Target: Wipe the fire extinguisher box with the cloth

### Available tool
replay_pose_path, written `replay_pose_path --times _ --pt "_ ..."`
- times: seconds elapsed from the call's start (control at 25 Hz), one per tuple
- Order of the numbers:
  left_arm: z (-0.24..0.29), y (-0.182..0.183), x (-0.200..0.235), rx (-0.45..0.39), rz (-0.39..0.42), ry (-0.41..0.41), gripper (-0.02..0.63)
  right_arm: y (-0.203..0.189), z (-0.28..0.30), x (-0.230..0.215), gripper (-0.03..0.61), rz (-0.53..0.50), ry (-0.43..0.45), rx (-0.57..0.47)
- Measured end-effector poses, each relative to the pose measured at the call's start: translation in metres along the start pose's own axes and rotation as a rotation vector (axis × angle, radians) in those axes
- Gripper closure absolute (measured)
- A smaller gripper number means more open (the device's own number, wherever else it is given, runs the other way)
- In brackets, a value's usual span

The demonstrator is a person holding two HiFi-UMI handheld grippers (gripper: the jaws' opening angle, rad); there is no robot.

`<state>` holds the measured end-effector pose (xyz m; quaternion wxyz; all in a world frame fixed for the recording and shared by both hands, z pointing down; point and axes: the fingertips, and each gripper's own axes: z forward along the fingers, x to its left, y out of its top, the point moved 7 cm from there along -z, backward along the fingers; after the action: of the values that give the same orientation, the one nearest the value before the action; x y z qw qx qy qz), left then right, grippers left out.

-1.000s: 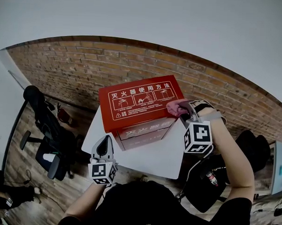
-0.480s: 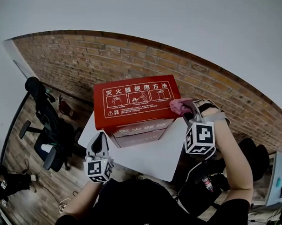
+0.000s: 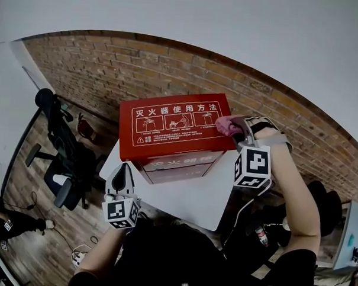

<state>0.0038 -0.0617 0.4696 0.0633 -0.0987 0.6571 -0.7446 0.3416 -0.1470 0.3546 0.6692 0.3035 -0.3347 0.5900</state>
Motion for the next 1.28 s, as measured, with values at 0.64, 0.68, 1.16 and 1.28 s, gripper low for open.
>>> replay_pose_path --times 0.64,0.68,1.16,1.28 --pt "0.030 0.008 0.051 0.003 0.002 -0.127 0.584 0.035 0.006 -0.005 0.472 0.010 0.007 0.125" --pt "0.032 0.008 0.053 0.004 0.002 -0.135 0.584 0.038 0.007 -0.006 0.472 0.007 0.006 0.132" --pt "0.038 0.012 0.080 0.000 -0.015 -0.223 0.584 0.097 -0.002 -0.005 0.472 0.003 0.021 0.133" --pt "0.036 0.010 0.087 0.001 -0.021 -0.236 0.584 0.116 -0.003 -0.003 0.472 -0.001 0.022 0.123"
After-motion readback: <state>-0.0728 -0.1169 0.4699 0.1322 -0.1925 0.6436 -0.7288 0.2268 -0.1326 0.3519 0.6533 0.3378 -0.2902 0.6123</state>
